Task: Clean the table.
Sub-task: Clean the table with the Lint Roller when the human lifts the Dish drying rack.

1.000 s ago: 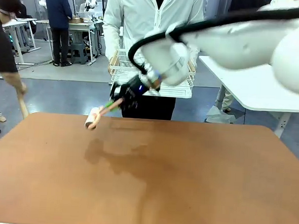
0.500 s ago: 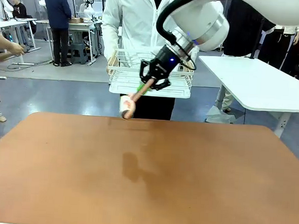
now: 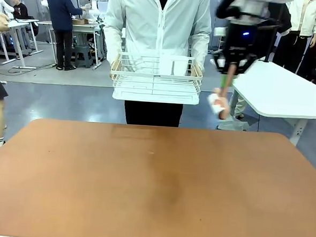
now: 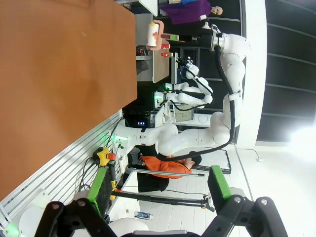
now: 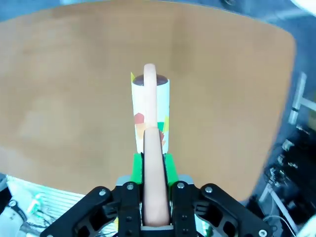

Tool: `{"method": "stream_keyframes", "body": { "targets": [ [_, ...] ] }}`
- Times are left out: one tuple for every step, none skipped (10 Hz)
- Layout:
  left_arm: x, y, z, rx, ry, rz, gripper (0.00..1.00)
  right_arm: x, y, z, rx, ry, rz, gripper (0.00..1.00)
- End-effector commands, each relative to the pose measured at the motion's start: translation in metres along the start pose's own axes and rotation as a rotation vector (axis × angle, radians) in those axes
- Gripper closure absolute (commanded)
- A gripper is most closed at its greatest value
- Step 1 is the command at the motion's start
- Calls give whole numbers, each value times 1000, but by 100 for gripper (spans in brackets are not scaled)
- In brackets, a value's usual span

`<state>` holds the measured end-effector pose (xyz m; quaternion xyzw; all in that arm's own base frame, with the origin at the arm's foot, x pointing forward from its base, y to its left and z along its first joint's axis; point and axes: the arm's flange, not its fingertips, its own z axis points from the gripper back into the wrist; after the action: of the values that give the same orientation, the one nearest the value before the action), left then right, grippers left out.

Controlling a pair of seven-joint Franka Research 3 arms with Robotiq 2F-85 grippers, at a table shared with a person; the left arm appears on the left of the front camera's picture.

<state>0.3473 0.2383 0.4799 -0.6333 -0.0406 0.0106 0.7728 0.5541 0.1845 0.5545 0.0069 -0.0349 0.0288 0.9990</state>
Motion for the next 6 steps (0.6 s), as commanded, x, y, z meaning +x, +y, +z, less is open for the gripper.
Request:
{"method": "stream_keyframes", "body": {
  "targets": [
    [-3,-2,1,-8,0,-5,0,-39,-38,-10,-73,7,-58,79],
    [-3,-2,1,-8,0,-5,0,-54,-59,-13,-56,-12,-68,79],
    [-3,-2,1,-8,0,-5,0,-67,-79,-19,-50,-36,-104,79],
    [-3,-2,1,-8,0,-5,0,-84,-100,-25,-21,-47,-136,79],
    [-3,-2,1,-8,0,-5,0,-98,-116,-30,-16,-54,-167,79],
    [-3,-2,1,-8,0,-5,0,-106,-127,-32,-9,-68,-178,79]
  ]
}}
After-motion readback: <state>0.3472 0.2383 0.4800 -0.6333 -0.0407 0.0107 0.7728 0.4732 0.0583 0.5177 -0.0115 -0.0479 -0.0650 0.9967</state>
